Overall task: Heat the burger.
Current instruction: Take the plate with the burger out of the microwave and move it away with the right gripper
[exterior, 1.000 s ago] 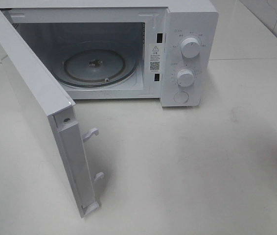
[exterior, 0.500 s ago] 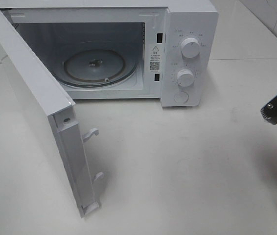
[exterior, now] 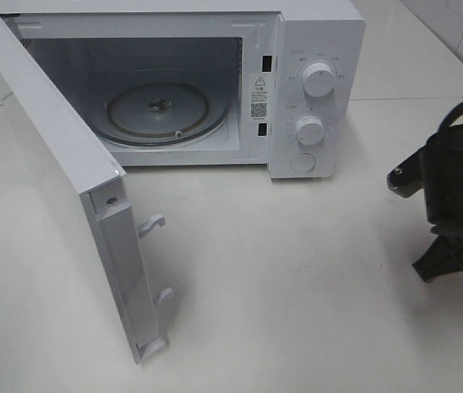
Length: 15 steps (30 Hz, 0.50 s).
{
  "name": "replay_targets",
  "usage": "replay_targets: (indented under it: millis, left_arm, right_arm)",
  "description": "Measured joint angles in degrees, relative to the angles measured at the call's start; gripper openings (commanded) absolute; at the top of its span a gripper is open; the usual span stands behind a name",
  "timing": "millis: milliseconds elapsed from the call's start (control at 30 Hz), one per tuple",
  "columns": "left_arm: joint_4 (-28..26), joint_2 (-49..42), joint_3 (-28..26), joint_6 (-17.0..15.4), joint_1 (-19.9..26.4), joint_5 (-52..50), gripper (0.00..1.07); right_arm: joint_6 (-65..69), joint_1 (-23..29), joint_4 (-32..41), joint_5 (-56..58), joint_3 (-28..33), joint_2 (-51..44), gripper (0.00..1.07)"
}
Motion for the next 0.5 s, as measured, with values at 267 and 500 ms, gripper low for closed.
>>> replay_targets:
  millis: [267, 500]
  left_arm:
    - [0.0, 0.0, 0.0, 0.0, 0.0, 0.0, 0.98]
    - [0.0, 0.0, 0.0, 0.0, 0.0, 0.0, 0.98]
  right_arm:
    - [4.5, 0.0, -2.6, -1.8, -2.0, 7.3, 0.05]
    - [6.5, -0.1, -3.3, -6.1, -2.1, 12.8, 0.07]
